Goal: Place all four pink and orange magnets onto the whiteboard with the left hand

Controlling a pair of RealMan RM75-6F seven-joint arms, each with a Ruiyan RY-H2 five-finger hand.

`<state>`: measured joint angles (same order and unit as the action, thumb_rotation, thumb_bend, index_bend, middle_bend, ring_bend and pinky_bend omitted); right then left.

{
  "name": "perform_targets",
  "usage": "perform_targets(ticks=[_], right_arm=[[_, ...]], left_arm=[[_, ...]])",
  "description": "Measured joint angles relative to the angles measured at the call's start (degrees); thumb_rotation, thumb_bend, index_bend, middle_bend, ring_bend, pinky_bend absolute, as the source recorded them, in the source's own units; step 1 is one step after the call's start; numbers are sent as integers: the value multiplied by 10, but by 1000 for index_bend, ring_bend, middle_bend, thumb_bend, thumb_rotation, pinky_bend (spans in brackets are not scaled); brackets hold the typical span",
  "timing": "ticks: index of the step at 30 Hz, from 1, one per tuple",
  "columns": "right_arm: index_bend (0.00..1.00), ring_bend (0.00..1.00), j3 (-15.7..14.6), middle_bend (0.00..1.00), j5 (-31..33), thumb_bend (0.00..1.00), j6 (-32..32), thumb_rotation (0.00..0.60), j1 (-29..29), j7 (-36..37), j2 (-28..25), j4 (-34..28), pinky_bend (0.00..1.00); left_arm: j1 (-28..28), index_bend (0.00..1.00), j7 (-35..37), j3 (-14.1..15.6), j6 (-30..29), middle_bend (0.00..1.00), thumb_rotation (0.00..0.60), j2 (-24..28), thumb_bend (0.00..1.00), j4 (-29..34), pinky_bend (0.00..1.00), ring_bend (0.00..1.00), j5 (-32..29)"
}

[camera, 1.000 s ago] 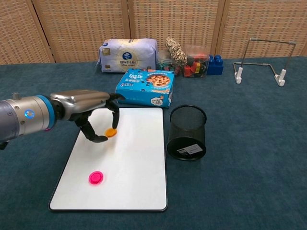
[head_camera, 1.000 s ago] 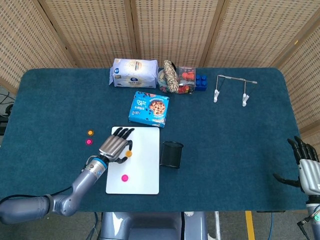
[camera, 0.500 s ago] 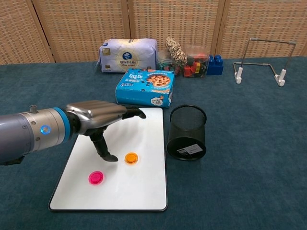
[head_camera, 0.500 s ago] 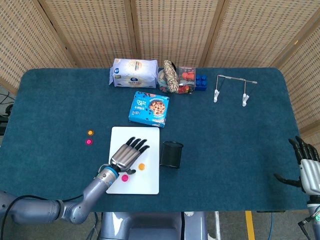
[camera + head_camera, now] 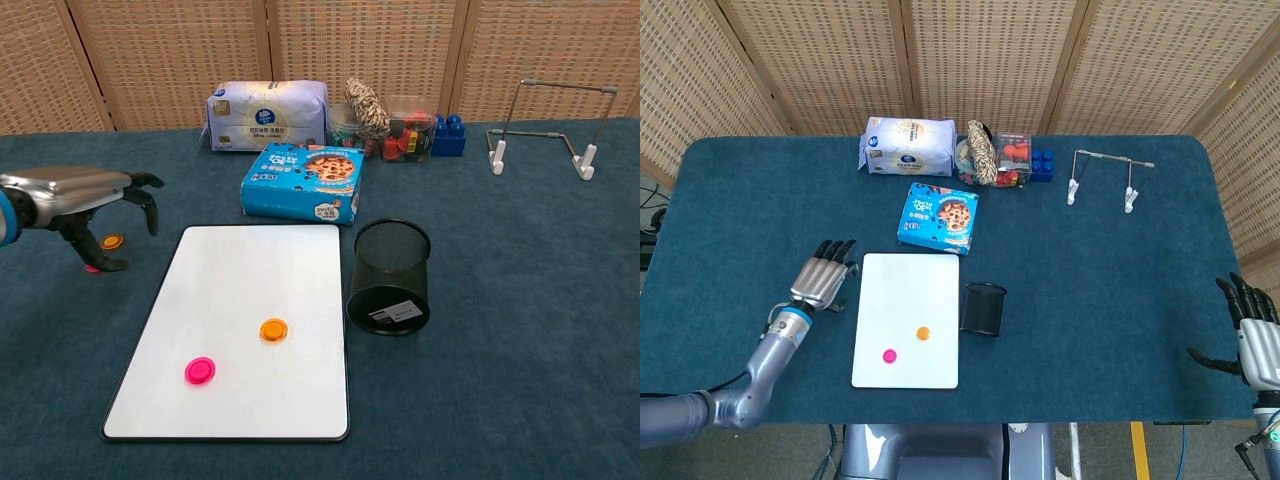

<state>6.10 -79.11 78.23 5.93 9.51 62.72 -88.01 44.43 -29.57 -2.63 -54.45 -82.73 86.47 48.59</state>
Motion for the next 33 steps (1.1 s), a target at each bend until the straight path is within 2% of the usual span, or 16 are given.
perform_targets(ticks=[8, 14, 24, 33], right_arm=[[0, 0, 1, 0, 3, 53, 0, 600, 0, -7, 0, -3, 0], [0, 0, 0, 0, 3, 53, -1, 600, 0, -7, 0, -3, 0], [0, 0, 0, 0, 3, 53, -1, 600, 0, -9, 0, -4, 0], [0, 0, 1, 0, 4, 53, -3, 600, 1, -6, 0, -4, 0]], left_arm=[[-38, 368, 83, 18, 23, 0, 600, 15, 309, -66, 0, 0, 43], [-58, 370, 120, 21, 35, 0, 600, 14, 309, -108, 0, 0, 59], [-58, 375, 148, 3, 58, 0, 600, -21, 309, -166, 0, 0, 77], [-49, 386, 137, -7, 77, 0, 600, -52, 310, -195, 0, 0, 76]])
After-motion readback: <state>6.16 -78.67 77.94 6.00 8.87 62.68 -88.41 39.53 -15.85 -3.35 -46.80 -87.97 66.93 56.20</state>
